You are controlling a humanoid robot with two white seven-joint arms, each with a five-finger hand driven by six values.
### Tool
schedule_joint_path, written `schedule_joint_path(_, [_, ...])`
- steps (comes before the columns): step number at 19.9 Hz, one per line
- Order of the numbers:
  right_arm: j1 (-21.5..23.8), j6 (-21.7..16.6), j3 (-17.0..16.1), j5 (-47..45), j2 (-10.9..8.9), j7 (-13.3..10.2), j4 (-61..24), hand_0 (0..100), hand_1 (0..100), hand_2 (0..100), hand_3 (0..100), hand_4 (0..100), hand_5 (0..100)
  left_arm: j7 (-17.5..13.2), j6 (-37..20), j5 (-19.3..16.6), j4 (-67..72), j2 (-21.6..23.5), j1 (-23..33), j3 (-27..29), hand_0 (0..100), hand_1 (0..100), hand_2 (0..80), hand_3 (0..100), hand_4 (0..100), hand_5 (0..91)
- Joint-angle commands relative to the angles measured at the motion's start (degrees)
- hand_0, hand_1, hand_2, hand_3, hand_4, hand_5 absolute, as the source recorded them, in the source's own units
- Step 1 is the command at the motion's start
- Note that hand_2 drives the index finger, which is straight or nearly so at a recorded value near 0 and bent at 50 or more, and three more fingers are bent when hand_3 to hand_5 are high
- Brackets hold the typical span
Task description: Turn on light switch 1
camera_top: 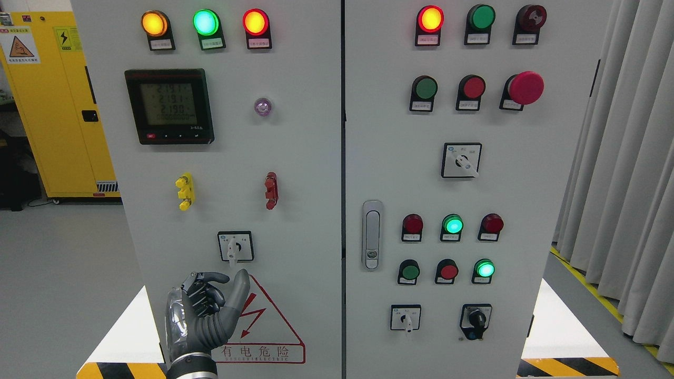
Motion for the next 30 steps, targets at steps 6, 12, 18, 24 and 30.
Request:
schedule_joint_path(6, [-0.01, 0.04, 0.0, -1.67, 0.0, 0.05, 0.0, 0, 50, 4, 0, 0, 0, 1.05, 0.71, -0.28, 0.08, -0.36, -1.75, -0.17, 17, 69, 60.4, 94, 98, 90.2])
schedule_joint_path(12, [-0.01, 0.04, 0.0, -1.67, 0.0, 0.05, 0.0, 0, 50, 4, 0, 0, 0, 1.05, 1.68, -1.25, 0.25, -0.36, -2.19, -0.17, 17, 69, 60.4, 94, 98, 90.3])
schedule_joint_path(18, [-0.01, 0.04, 0.0, -1.67, 0.0, 0.05, 0.0, 0, 50, 4, 0, 0, 0, 1.05, 2.47, -1.42, 0.43, -0.45, -2.98, -0.17, 16, 69, 60.9, 94, 98, 90.3])
schedule_joint_path(24, [0.08, 0.04, 0.0, -1.67, 0.0, -0.04, 0.0, 0, 50, 4, 0, 0, 0, 0.96, 3.09, -1.34, 0.61, -0.54, -3.68, -0.17, 16, 69, 61.0, 94, 98, 90.3])
schedule_joint_path(30, [-0.01, 0.04, 0.0, -1.67, 0.0, 0.05, 0.0, 0, 50, 4, 0, 0, 0, 0.96, 4.49, -1.34, 0.78, -0.71, -4.39, -0.17, 17, 69, 61.0, 94, 98, 90.3])
